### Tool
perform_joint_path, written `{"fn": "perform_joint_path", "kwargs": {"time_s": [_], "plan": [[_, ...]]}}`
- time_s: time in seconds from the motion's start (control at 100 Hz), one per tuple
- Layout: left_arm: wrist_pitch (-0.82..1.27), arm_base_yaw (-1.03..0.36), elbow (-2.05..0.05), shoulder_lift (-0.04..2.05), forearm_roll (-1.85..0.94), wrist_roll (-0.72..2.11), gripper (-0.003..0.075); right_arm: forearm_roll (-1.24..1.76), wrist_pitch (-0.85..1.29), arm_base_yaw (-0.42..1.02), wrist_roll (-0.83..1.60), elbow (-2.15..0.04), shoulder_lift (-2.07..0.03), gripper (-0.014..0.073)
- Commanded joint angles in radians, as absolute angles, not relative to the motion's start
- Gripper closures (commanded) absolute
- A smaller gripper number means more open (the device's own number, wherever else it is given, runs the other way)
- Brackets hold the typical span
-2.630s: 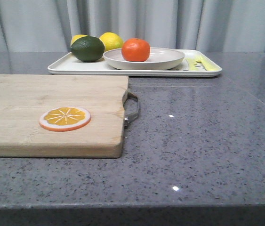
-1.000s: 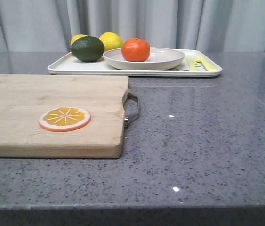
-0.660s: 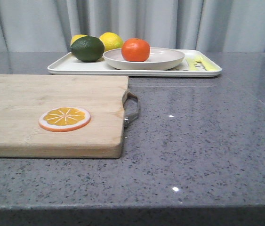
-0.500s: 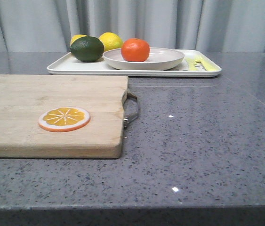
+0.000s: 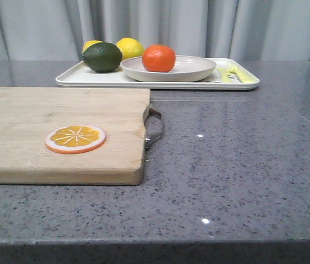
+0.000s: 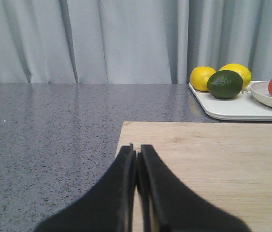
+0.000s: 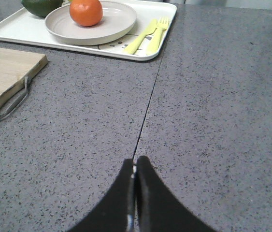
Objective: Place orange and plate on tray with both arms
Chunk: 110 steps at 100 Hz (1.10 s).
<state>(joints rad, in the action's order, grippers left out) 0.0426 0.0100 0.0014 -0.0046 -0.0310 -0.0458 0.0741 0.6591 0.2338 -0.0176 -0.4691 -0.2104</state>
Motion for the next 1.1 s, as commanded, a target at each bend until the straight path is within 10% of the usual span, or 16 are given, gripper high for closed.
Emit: {"fn": "perform_joint_path", "kwargs": {"time_s": [0.0,0.53,1.09], "plan": [[-0.028,0.011,0.009,-0.038,-0.042,-0.054,0.074,0.066,0.581,0.231,-0.016,-0.491,-0.222,0.0659],[-0.028,0.011,0.009,-0.038,-0.042,-0.054,0.074,0.053,0.548,0.23,-0.016,-0.474,-0.223,0.0659],[-0.028,0.011,0.009,-0.038,-0.042,-0.054,0.074,-0.026,-0.242,0.078,-0.016,-0.015,-0.115,0.0659]]}}
